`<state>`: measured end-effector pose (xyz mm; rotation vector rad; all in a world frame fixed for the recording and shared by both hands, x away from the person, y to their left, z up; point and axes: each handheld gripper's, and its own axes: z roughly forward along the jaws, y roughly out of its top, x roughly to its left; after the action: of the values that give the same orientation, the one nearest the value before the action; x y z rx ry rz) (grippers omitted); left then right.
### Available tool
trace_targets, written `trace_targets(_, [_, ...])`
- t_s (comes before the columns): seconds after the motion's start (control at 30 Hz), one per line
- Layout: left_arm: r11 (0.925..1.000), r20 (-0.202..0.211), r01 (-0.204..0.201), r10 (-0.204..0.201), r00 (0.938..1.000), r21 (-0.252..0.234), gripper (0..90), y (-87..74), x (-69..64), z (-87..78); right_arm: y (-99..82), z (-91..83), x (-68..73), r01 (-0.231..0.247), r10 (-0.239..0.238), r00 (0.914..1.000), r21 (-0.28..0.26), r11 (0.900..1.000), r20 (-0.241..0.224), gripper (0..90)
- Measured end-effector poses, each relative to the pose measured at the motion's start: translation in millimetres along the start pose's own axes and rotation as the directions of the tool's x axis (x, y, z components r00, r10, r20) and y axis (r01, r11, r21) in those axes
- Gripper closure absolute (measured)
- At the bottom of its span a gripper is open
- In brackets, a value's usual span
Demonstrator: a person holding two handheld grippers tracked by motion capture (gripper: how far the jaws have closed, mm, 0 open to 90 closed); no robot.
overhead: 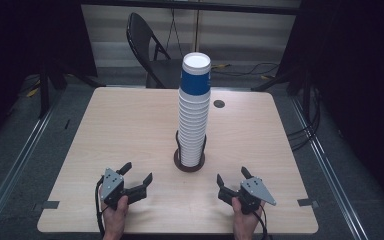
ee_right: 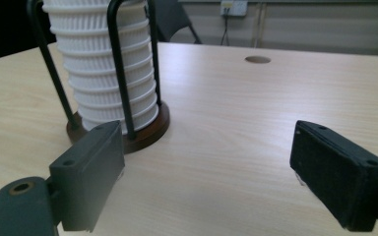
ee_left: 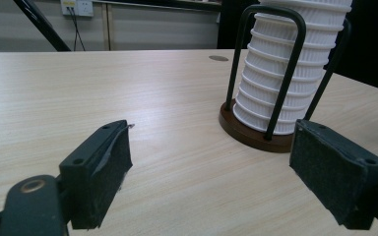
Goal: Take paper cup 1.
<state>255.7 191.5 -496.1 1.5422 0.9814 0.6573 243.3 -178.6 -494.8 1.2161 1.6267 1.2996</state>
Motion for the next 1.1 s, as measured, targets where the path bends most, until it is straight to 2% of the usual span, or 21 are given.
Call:
trace_targets(0.1, [1.0,0.001,0.001,-0.001,1.0,-0.003,15.7,-0.1,-0.1,-0.1,0.8,2.2,-0.8,-0.003,0.003,0.9999,0.02,0.9998,-0.014,13.0])
trace_targets(0.17, [1.0,-0.001,0.004,-0.004,1.0,-0.005,15.7,-0.1,0.0,-0.2,0.5,1.3,-2.7,-0.022,0.023,0.998,0.009,0.9997,-0.059,13.5])
trace_targets(0.2, [1.0,0.005,0.002,-0.002,1.0,-0.01,15.7,-0.3,0.0,-0.5,0.7,1.9,-2.6,-0.026,0.027,0.9984,0.017,0.9995,-0.05,13.7])
trace_targets(0.37, [0.9999,0.007,-0.001,0.001,1.0,-0.013,15.5,-0.4,-0.2,-0.6,5.2,2.9,-1.3,-0.027,0.028,0.9974,0.022,0.9994,-0.066,15.0])
trace_targets(0.5, [0.9998,0.0,-0.006,0.006,1.0,-0.019,15.5,-0.8,-0.9,-1.4,19.2,1.8,4.4,-0.001,0.002,0.9954,0.007,1.0,-0.095,16.9])
trace_targets(0.6, [0.9998,0.002,-0.012,0.012,0.9999,-0.017,15.6,-0.7,-1.5,-1.1,24.2,2.1,6.4,0.011,-0.01,0.995,0.005,0.9999,-0.099,17.5])
trace_targets(0.77, [0.9996,0.005,-0.021,0.021,0.9998,-0.02,15.6,-1.0,-2.6,-1.6,34.0,1.9,6.6,0.004,-0.003,0.9897,0.003,1.0,-0.143,20.8])
trace_targets(0.87, [0.9995,0.013,-0.022,0.022,0.9997,-0.024,15.6,-1.2,-2.2,-2.2,42.9,0.5,4.3,-0.001,-0.002,0.9816,-0.014,0.9999,-0.191,23.5])
trace_targets(1.0, [0.999,0.026,-0.024,0.025,0.9994,-0.038,15.6,-1.7,-1.5,-3.5,50.7,-0.6,3.6,-0.012,0.006,0.9786,-0.028,0.9995,-0.206,23.9])
trace_targets(1.1, [0.9995,0.021,-0.023,0.023,0.9995,-0.023,15.6,-1.1,-2.0,-1.9,56.9,-1.5,2.6,-0.012,0.002,0.976,-0.044,0.999,-0.218,24.7])
